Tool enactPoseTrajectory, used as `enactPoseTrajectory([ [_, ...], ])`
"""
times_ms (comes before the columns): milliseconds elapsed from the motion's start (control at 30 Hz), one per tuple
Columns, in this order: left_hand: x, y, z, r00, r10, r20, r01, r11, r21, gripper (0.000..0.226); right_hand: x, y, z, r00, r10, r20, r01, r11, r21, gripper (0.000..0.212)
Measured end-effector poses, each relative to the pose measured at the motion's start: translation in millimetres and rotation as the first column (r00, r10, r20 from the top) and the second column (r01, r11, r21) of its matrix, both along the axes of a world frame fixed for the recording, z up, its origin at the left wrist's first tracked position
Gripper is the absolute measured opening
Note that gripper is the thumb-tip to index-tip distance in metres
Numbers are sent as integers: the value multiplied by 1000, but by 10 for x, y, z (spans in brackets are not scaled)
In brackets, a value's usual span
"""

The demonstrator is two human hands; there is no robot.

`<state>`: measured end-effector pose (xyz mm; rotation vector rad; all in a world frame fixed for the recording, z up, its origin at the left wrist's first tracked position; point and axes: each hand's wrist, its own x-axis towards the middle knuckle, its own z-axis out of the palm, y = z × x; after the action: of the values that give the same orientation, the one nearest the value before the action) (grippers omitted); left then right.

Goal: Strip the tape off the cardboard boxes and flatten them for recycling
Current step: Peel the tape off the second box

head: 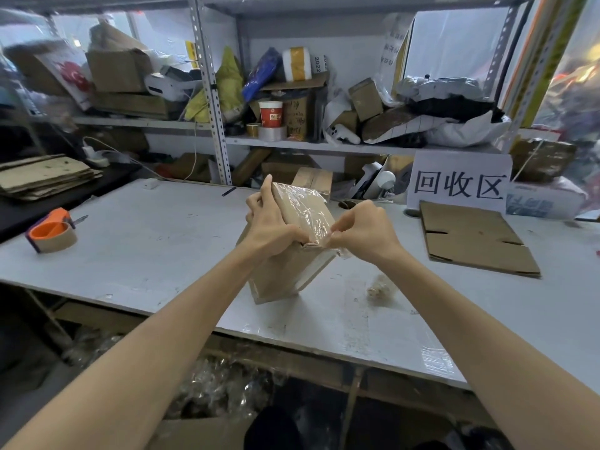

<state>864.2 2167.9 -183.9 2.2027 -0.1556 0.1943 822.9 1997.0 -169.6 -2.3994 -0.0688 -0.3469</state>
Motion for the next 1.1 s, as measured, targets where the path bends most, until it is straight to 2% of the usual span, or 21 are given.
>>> enactPoseTrajectory([
  [133, -44, -141, -5, 998, -30, 47, 29, 999, 30, 129, 17, -43, -24, 999, -27, -26, 28, 999, 21, 33],
  [267, -5, -168, 13, 999, -44, 28, 42, 998, 55, 129, -32, -14, -58, 999, -44, -12, 44, 999, -23, 23],
  [500, 77, -122, 4, 996, -77, -43, 82, 990, 115, 137, 7, -28, 96, 991, -15, -130, 9, 999, -48, 18],
  [733, 84, -94, -47, 997, -69, -22, 71, 985, 160, 140, -26, -21, -11, 1000, -13, 11, 13, 1000, 2, 17],
  [1100, 54, 170, -135, 999, 16, -41, -10, 991, 135, 149, -49, 192, -66, 976, 62, 208, -24, 983, -184, 22],
])
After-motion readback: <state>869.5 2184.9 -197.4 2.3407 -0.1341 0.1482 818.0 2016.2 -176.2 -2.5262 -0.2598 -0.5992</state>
